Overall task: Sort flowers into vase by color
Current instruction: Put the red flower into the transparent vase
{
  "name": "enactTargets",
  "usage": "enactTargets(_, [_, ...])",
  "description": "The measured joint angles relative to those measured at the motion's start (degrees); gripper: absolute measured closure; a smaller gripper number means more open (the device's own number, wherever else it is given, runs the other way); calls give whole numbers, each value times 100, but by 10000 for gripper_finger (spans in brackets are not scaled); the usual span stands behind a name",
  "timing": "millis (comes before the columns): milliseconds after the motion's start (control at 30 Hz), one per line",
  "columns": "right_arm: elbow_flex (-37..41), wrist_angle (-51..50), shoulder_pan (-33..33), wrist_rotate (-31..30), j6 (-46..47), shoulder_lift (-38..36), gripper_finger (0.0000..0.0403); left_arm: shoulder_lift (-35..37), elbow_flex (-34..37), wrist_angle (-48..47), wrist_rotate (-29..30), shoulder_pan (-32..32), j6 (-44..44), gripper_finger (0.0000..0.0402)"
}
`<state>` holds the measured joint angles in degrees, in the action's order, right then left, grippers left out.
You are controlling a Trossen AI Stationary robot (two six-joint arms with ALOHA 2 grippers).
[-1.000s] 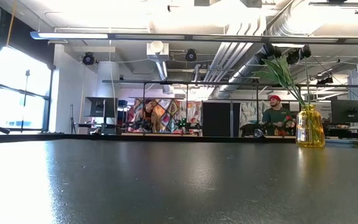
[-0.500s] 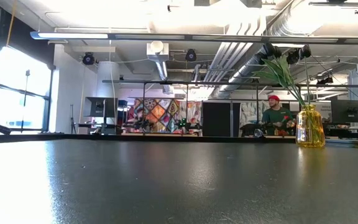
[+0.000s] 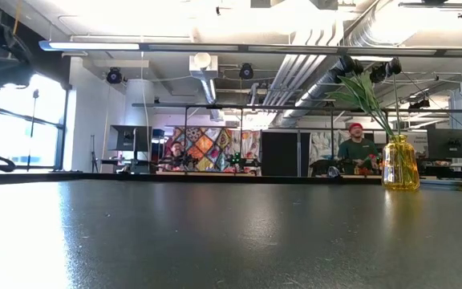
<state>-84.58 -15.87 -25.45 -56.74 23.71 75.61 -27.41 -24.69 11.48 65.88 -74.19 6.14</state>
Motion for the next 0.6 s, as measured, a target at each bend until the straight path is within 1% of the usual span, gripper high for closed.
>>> enactTargets(100, [0,-295,-2,5,329,0,231,103,196,42,100,-404,-27,401])
enactTargets(200, [0,-546,-2,-41,674,0,231,149,364,64,232,-659,-30,401])
enactTargets(267, [0,-669,11,-113,877,0,231,159,472,110,249,-750,-39,401])
enactTargets(367, [0,-722,68,-154,1069,0,231,159,662,443,260,-798,-99,401])
enactTargets(467, [0,-719,146,-156,1165,0,231,154,735,887,119,-806,-298,401])
enactTargets(600, [0,-705,257,-99,1254,0,231,159,735,1295,-305,-806,-621,401])
